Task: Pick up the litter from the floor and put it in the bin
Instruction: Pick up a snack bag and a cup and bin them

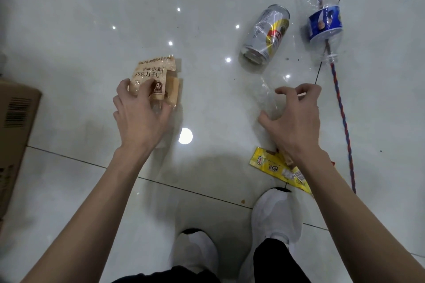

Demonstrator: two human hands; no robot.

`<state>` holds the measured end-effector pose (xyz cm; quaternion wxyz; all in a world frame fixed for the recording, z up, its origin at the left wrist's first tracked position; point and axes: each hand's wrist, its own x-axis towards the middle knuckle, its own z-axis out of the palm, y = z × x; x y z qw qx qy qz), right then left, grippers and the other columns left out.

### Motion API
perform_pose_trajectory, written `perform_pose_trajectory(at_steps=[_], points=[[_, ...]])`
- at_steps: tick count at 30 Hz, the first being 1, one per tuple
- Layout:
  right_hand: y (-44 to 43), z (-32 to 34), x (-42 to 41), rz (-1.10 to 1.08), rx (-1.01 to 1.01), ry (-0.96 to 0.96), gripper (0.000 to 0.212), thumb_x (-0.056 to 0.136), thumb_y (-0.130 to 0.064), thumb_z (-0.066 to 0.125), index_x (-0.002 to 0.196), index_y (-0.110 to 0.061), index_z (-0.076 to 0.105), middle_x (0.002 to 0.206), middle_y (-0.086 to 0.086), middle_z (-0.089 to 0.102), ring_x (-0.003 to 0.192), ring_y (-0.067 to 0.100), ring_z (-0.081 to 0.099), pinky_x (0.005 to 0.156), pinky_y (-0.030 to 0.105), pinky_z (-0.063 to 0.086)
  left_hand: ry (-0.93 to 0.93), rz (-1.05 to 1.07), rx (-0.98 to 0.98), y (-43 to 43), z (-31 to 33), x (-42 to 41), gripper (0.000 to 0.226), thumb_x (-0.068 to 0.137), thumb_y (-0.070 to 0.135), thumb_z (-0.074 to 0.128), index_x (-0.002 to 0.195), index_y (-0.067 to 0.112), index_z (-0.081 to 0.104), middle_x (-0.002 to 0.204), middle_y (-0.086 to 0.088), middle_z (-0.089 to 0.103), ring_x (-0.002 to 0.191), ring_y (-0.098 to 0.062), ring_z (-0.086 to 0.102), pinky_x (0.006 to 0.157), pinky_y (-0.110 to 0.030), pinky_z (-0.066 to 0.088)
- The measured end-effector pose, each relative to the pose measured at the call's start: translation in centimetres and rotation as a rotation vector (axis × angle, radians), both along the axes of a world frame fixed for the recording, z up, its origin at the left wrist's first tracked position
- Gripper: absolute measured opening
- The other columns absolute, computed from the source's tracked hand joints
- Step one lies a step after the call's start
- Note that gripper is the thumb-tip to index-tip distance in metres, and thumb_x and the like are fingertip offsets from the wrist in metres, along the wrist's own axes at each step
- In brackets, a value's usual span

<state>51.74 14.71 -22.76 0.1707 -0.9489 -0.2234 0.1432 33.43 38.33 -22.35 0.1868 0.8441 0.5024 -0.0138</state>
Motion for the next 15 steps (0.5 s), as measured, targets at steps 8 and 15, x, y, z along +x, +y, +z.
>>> perform_pose_trajectory(at_steps=[8,15], points=[[0.0,10.7,1.5,0.047,0.091,-0.047,0.058,0.074,-0.047,0.072,0.125,-0.02,0.059,0.133,0.01,0.041,0.104,0.026,0.056,0.082,0.046,0.055,-0.139,-0.053,-0.01,-0.7,11.4,2.4,0.052,0.083,0.042,0.062,0.132,0.028,0.055,0.148,-0.014,0.032,0.129,-0.037,0.037,0.103,-0.047,0.036],[-1.5,32.7,0.6,-0.029,0.125,-0.02,0.055,0.071,-0.044,0.072,0.122,-0.023,0.061,0.131,0.005,0.043,0.101,0.024,0.055,0.079,0.043,0.053,-0.188,-0.106,-0.056,-4.0,33.2,3.7,0.055,0.081,0.043,0.062,0.132,0.025,0.055,0.147,-0.016,0.032,0.124,-0.039,0.042,0.102,-0.044,0.037]])
